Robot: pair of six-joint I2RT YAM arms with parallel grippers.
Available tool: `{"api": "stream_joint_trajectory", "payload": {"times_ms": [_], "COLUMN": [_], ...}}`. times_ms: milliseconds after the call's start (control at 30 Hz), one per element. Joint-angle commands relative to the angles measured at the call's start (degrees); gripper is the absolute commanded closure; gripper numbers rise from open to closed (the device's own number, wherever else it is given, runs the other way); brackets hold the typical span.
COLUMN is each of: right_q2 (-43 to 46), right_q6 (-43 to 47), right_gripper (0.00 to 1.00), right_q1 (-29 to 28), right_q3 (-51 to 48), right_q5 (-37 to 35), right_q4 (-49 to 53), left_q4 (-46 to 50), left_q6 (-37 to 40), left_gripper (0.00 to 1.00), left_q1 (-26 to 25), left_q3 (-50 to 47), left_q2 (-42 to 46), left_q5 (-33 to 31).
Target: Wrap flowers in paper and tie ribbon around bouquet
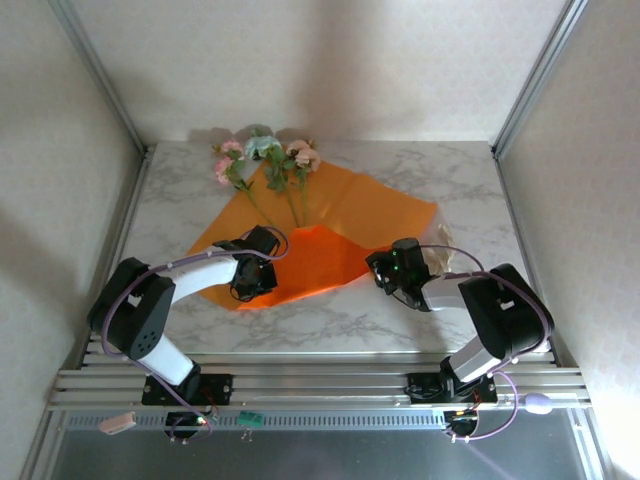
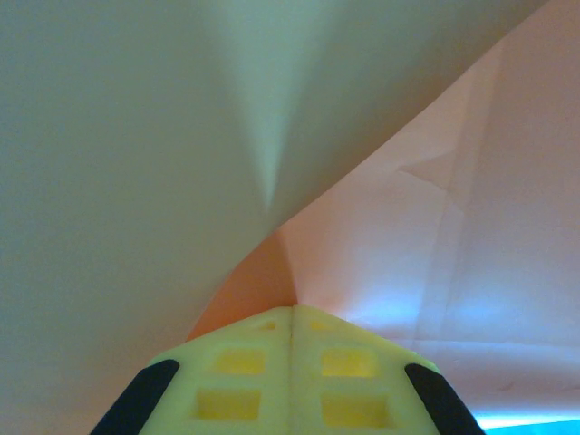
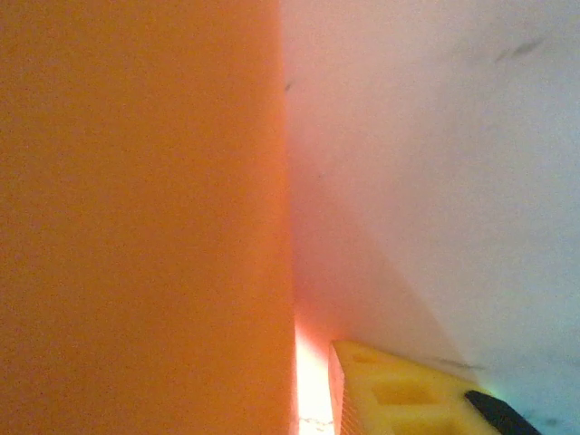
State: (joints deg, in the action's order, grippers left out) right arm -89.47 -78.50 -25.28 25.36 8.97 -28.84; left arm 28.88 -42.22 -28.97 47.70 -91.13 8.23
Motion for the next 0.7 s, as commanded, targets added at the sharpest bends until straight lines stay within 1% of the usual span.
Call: {"api": "stream_joint_trajectory", "payload": {"times_ms": [0, 100, 133, 167, 200, 267, 300, 367, 400, 433, 533, 567, 667], "right_q2": [-0.02, -1.27, -1.32, -1.17, -0.98, -0.55, -0.25, 0.93, 1.47, 2.11, 2.38, 2.14, 1.18], "right_q6": [1.92, 1.82, 1.69, 1.60, 1.67, 1.98, 2.16, 2.59, 2.81, 3.04, 3.60, 3.83, 4.14], "right_gripper": [0.73, 0.87, 0.94, 0.98, 1.00, 1.00, 0.96, 0.76, 0.72, 0.72, 0.73, 0.78, 0.96], "right_q1": [1.86, 2.07, 2.07, 2.07, 2.07, 2.54, 2.76, 3.54, 3.93, 4.45, 5.91, 6.16, 6.21], "right_q3": [-0.14, 0.30, 0.11, -0.10, -0.18, 0.01, 0.09, 0.21, 0.13, -0.12, -0.18, -0.17, 0.36], "right_q5": [-1.01, -0.70, -1.06, -1.54, -1.67, -1.30, -1.14, -1.17, -1.24, -1.33, -0.55, -0.33, 0.06], "right_q4": [3.79, 3.56, 3.29, 3.10, 3.08, 3.63, 4.10, 6.06, 6.71, 7.10, 7.04, 6.96, 6.34], "left_q4": [2.58, 2.57, 2.54, 2.44, 2.49, 2.49, 2.36, 2.41, 2.32, 2.25, 2.31, 2.25, 2.32], "left_q6": [0.01, 0.10, 0.03, 0.01, -0.06, -0.14, -0.07, -0.04, -0.05, -0.06, 0.01, 0.09, 0.13], "left_gripper": [0.98, 0.99, 0.99, 0.99, 0.99, 0.99, 0.99, 0.99, 0.99, 0.99, 0.99, 0.99, 0.99], "left_q1": [0.64, 0.66, 0.67, 0.60, 0.62, 0.64, 0.67, 0.65, 0.67, 0.67, 0.64, 0.64, 0.67], "left_q3": [-1.55, -1.63, -1.65, -1.65, -1.73, -1.89, -1.99, -2.17, -2.18, -2.31, -2.26, -2.26, -2.26], "left_q2": [-2.15, -2.36, -2.36, -2.33, -2.27, -2.18, -2.15, -2.15, -2.11, -2.10, -2.10, -1.96, -2.04], "left_q5": [-2.69, -2.87, -2.86, -2.79, -2.78, -2.86, -2.91, -2.85, -2.87, -2.89, -2.87, -2.87, -2.95]}}
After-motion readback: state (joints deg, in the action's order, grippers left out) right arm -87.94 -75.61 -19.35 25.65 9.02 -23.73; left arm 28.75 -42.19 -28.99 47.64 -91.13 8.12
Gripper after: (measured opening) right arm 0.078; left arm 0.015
